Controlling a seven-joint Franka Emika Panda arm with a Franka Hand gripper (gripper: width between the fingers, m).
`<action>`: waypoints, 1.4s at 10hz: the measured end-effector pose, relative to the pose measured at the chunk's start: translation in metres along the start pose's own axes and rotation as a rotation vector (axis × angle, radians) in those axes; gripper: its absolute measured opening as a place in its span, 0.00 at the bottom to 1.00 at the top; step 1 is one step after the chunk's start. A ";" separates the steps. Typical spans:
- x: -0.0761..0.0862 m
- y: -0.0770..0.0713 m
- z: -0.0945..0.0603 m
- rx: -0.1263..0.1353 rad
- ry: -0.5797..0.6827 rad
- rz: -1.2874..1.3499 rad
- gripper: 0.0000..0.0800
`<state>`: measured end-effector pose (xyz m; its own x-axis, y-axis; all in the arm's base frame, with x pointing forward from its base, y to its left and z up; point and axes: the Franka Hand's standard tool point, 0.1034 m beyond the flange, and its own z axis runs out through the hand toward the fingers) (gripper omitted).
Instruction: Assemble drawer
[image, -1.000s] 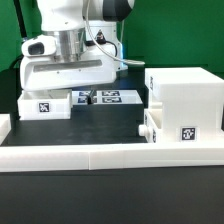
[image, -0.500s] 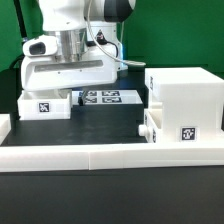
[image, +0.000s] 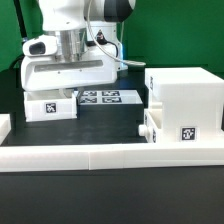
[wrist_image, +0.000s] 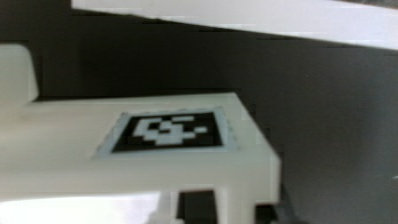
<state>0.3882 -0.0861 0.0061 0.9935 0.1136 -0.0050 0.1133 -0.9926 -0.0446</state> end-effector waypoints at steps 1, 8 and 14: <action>0.000 0.000 0.000 0.000 0.000 0.000 0.05; 0.032 -0.038 -0.044 0.022 -0.044 -0.178 0.05; 0.042 -0.032 -0.037 0.012 -0.024 -0.591 0.05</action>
Offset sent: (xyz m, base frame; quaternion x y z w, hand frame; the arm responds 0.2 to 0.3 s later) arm 0.0085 0.0136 0.0203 -0.0787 -0.0039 -0.1835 0.9798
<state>0.4264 -0.0514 0.0443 0.7614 0.6483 0.0016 0.6473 -0.7600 -0.0583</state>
